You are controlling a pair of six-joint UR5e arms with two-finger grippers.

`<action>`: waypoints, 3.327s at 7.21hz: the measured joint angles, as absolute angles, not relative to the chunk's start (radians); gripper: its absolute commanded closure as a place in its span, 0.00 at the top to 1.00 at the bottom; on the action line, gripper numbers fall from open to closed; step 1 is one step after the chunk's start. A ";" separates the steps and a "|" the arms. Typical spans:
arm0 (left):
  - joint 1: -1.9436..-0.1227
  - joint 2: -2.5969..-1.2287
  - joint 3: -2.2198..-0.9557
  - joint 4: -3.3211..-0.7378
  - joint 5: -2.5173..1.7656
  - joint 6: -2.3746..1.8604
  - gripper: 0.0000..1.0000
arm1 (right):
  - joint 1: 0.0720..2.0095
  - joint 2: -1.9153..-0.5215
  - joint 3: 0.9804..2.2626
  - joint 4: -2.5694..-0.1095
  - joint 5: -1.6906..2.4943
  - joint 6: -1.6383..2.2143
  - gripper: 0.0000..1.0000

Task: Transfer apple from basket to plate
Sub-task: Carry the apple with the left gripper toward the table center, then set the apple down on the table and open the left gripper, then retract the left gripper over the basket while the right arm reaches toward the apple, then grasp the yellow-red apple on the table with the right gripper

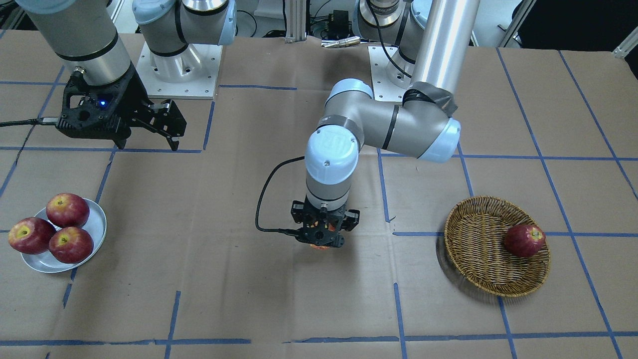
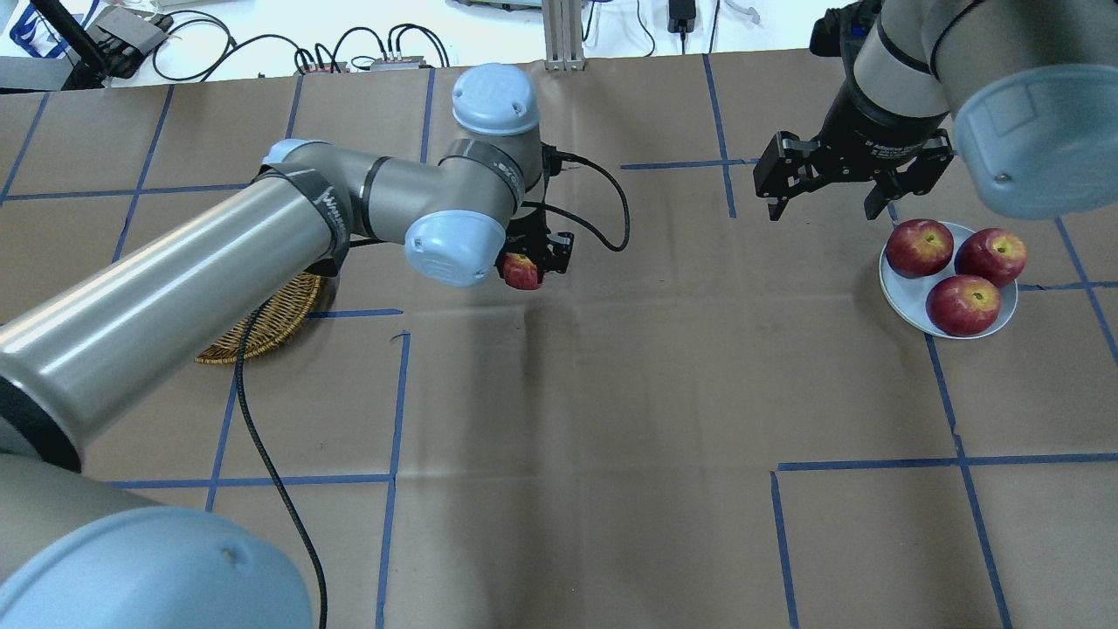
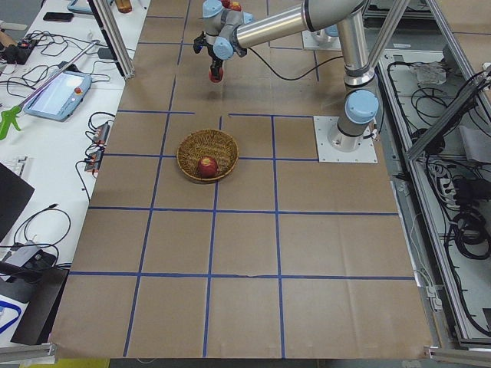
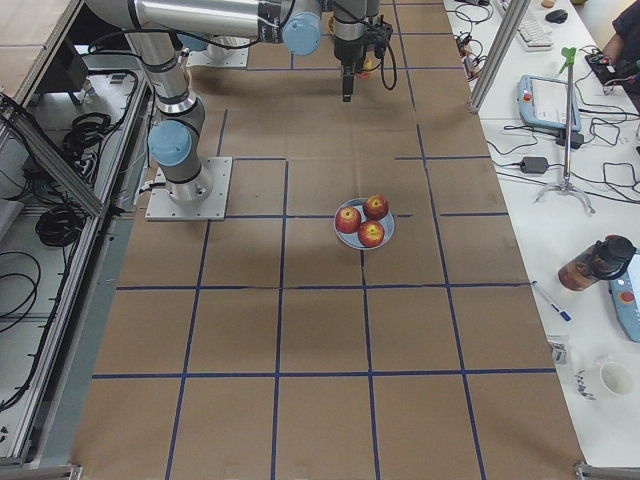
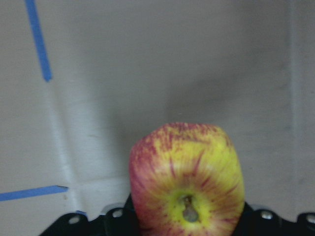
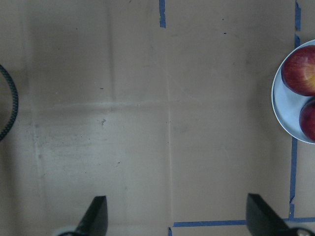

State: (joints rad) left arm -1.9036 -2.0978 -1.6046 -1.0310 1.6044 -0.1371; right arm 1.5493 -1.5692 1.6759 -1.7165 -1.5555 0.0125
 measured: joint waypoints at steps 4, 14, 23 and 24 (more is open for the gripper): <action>-1.958 -2.144 -1.606 -0.984 1.588 -0.169 0.99 | 1.549 -1.569 1.676 -1.717 -1.555 0.013 1.00; -1.562 -1.547 -1.635 -1.490 1.600 0.124 0.99 | 1.549 -1.574 1.675 -1.717 -1.554 0.023 1.00; -1.514 -1.502 -1.631 -1.556 1.607 0.141 0.99 | 1.923 -1.243 1.656 -2.114 -1.611 0.445 1.00; -1.514 -1.491 -1.636 -1.560 1.607 0.141 0.99 | 1.954 -1.182 1.656 -2.186 -1.626 0.484 1.00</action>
